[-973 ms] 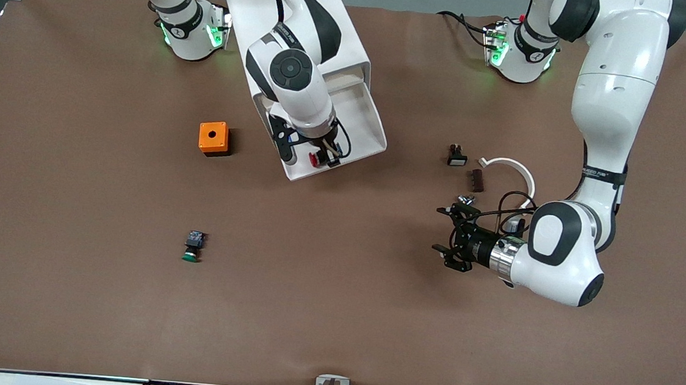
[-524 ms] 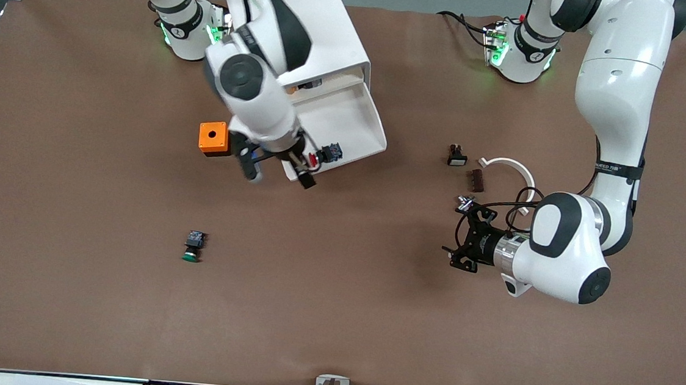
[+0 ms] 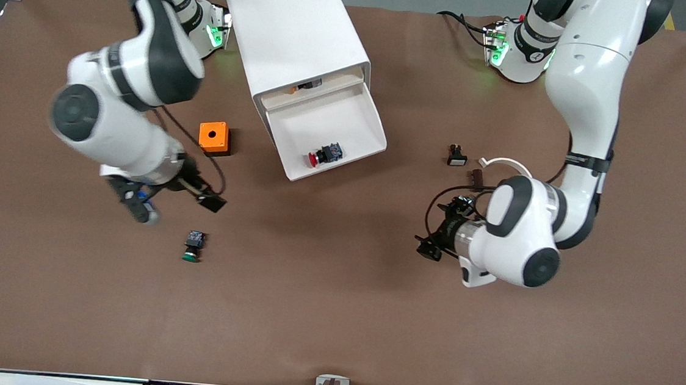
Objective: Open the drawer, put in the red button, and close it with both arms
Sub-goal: 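Withdraw the right gripper while the left gripper moves to the drawer front, then push the drawer closed into the cabinet with the left gripper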
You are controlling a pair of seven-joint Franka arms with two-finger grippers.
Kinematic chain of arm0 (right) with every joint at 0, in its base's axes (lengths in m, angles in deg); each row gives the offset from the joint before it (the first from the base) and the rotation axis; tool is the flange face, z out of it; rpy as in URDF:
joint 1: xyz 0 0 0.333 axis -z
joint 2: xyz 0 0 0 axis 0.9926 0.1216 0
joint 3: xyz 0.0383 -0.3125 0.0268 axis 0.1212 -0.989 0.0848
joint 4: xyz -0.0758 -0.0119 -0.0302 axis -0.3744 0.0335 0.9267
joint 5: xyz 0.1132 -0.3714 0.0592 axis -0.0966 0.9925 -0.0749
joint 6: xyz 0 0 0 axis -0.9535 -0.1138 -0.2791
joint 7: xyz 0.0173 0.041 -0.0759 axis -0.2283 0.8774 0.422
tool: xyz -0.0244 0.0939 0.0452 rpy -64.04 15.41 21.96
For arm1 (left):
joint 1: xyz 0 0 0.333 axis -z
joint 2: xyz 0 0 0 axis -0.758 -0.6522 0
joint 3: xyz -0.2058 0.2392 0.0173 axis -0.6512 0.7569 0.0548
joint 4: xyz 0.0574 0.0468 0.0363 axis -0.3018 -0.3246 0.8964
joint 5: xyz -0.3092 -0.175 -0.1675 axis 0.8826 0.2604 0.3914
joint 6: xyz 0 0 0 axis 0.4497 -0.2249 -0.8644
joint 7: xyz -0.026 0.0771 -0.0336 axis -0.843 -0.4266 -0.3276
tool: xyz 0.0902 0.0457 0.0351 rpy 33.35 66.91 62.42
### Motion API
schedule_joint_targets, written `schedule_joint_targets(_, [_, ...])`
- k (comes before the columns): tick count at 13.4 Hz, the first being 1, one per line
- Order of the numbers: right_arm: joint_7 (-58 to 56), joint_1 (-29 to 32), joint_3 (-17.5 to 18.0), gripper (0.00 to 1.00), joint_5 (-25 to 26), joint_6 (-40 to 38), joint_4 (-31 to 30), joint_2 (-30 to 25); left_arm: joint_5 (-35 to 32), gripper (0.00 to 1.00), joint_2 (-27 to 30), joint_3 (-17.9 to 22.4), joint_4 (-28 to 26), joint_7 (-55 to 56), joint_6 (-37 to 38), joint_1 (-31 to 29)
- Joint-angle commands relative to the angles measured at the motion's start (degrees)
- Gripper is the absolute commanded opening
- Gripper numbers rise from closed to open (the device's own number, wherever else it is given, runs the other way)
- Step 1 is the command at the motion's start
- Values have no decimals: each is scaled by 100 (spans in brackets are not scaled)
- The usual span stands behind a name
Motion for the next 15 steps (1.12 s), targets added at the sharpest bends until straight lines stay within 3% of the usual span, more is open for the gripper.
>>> schedule_joint_targets(1, [-1299,585,109,100,4,-255,-78,-440,-591,99,128,74,-65,-6,-102,587])
schedule_joint_targets(3, [-2581,893,-39,100,22,-563,-200,-817,-751,99,146,39,-65,-23,-128,860])
schedule_joint_targets(6, [-4445,894,-864,100,31,-608,-692,-1433,-760,99,102,39,-82,-137,-777,1430])
schedule_joint_targets(8, [-5047,903,-1059,100,135,-852,-737,-1697,-760,99,102,39,-82,-128,-919,1730])
schedule_joint_targets(9, [-5031,912,-1016,100,502,-1071,-729,-1846,-769,99,84,39,-82,-137,-928,1906])
schedule_joint_targets(11, [-5031,1164,-719,100,690,-1293,-720,-1988,-1031,99,58,30,-100,-128,-964,2257])
schedule_joint_targets(13, [-5031,2007,141,100,707,-1302,-659,-1971,-1138,99,75,21,-135,-59,-964,2443])
schedule_joint_targets(15, [-5066,1923,145,100,716,-1302,-317,-1918,-1086,99,93,-22,-144,-23,-920,2714])
